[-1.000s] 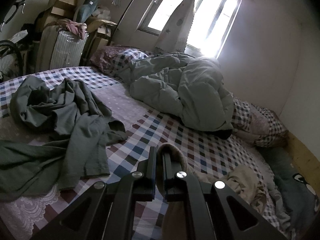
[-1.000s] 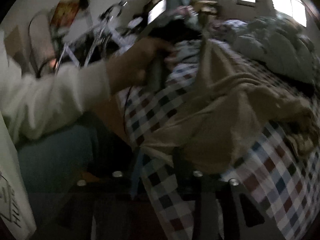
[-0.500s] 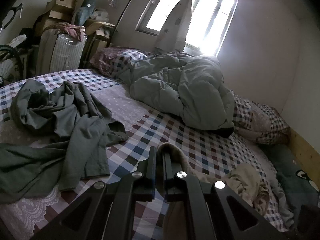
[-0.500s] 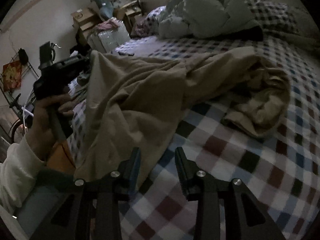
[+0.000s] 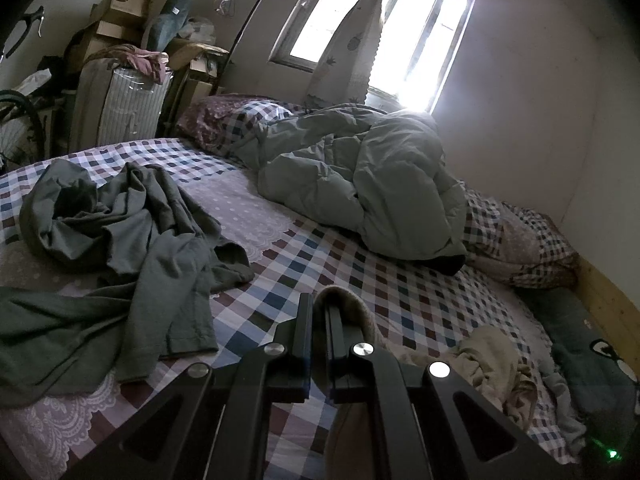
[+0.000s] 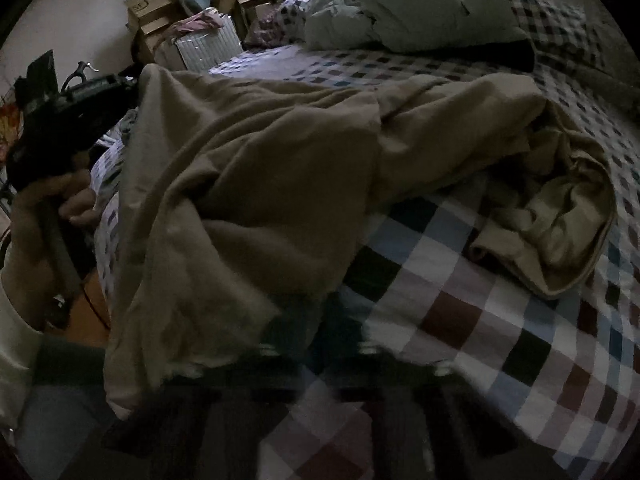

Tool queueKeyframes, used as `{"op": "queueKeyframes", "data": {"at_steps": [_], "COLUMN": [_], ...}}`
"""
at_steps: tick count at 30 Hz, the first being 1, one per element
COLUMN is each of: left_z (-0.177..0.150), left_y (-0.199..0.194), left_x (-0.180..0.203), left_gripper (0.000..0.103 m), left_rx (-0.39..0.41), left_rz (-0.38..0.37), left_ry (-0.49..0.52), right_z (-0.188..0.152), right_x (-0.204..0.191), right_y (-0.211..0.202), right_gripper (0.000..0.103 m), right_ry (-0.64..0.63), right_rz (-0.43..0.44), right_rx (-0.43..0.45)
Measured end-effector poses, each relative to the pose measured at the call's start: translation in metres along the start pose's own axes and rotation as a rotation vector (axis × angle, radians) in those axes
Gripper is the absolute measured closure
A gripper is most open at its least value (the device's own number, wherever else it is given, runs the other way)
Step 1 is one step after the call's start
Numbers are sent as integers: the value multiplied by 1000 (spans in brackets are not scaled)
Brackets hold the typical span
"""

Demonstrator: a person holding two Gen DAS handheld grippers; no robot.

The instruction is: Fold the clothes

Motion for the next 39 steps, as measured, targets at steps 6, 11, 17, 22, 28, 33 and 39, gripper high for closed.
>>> {"op": "queueKeyframes", "data": {"at_steps": [6, 11, 17, 22, 28, 33, 39], "left_z": [0, 0, 0, -1, -1, -1, -1], "left_y": [0, 0, 0, 0, 1, 1, 1], "left_x": [0, 1, 3, 3, 2, 4, 4], "left_gripper": [99, 99, 99, 99, 99, 99, 99], "left_rx": [2, 4, 7, 8, 7, 8, 8], "left_rz": [-1, -1, 6, 11, 13, 16, 15], "left_ry": [-1, 1, 10, 18, 15, 23, 23], "right_z": [-7, -17, -30, -42, -89, -130, -141], "right_x": [17, 40, 48, 28, -36, -57, -58], "right_y": [-37, -76, -76, -94, -85, -57, -42], "right_gripper": [103, 103, 99, 89, 68, 57, 54], "right_ry": [45, 98, 56, -124, -695, -1116, -1319], "right_rz": [-45, -98, -197, -273, -530, -707, -746], "right_rx": [82, 137, 104, 154, 152, 123, 105]}}
Point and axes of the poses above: each gripper's, at about its wrist camera, not at the fingertips, and y roughly the way its jaws point, x to its right, z to its top, the point moved 2 cm from there along y, roughly the way its jaws point
